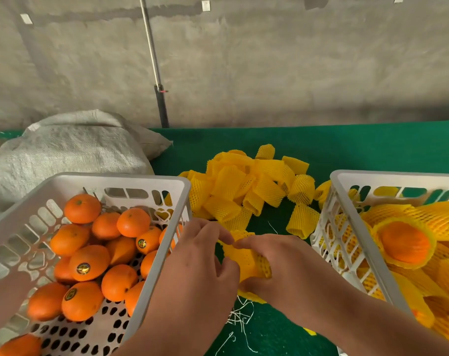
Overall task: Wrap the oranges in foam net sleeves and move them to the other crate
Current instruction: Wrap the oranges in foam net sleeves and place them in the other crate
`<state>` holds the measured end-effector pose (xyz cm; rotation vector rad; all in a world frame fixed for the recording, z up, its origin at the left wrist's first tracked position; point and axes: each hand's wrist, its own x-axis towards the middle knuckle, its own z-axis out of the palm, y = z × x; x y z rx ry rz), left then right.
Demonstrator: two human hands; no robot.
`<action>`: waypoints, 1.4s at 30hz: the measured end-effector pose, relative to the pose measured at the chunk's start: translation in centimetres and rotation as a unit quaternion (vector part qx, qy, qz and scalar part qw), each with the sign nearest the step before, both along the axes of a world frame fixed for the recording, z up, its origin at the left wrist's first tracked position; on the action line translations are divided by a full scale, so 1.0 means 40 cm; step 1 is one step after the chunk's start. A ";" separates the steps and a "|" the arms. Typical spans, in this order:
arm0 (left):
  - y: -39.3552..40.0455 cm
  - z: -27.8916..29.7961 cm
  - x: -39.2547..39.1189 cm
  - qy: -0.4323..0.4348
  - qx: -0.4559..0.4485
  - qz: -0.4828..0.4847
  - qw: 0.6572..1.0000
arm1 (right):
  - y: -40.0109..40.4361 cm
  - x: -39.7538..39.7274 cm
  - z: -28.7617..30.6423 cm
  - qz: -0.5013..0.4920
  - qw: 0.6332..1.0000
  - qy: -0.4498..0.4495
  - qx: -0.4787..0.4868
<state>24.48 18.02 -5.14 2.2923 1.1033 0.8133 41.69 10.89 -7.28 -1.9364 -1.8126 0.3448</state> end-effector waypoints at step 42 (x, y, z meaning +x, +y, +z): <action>0.338 -0.008 -0.190 -0.125 -0.118 0.222 0.960 | 0.002 0.004 -0.003 0.009 1.000 0.009 -0.026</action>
